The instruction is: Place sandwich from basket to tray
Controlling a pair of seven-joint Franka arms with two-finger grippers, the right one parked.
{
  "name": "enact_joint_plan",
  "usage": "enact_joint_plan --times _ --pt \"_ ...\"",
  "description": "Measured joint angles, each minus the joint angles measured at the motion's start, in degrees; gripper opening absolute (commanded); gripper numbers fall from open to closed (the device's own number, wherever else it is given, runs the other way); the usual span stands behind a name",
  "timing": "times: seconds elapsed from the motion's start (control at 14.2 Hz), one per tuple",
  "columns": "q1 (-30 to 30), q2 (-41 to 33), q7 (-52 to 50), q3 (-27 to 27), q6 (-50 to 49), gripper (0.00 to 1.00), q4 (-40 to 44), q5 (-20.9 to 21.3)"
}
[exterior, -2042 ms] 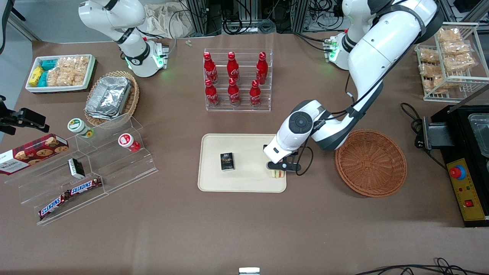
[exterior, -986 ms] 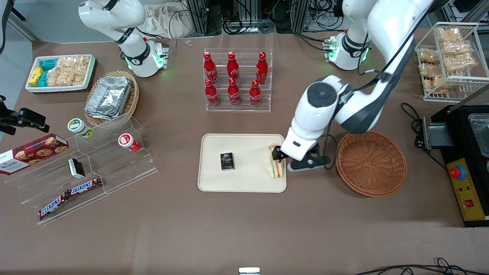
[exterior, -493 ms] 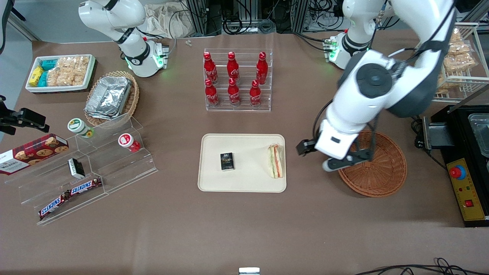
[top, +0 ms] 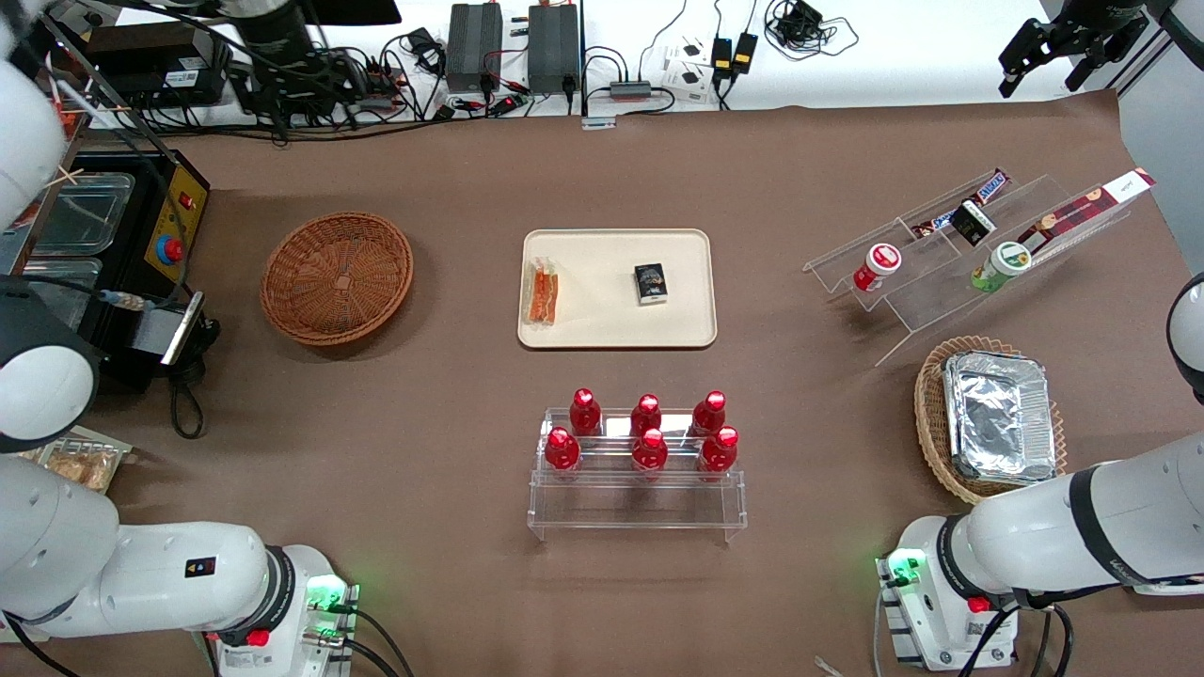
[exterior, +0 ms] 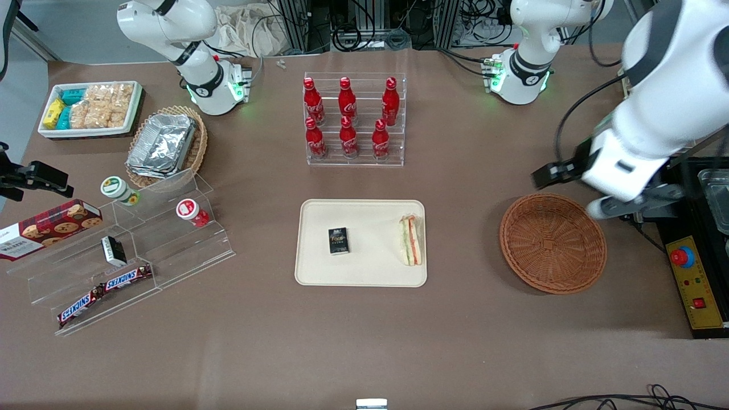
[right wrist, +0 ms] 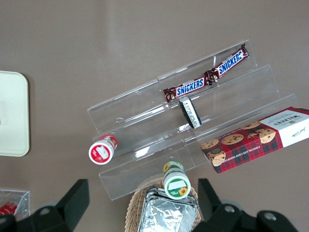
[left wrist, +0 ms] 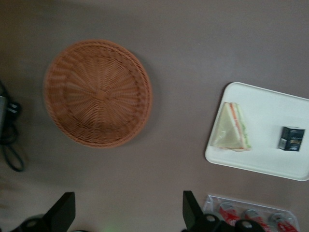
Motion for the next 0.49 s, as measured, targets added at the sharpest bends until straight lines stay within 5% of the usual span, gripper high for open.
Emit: enact_joint_plan --times 0.49 --pt "-3.2 -6.5 5.6 7.5 -0.5 1.00 -5.9 -0.2"
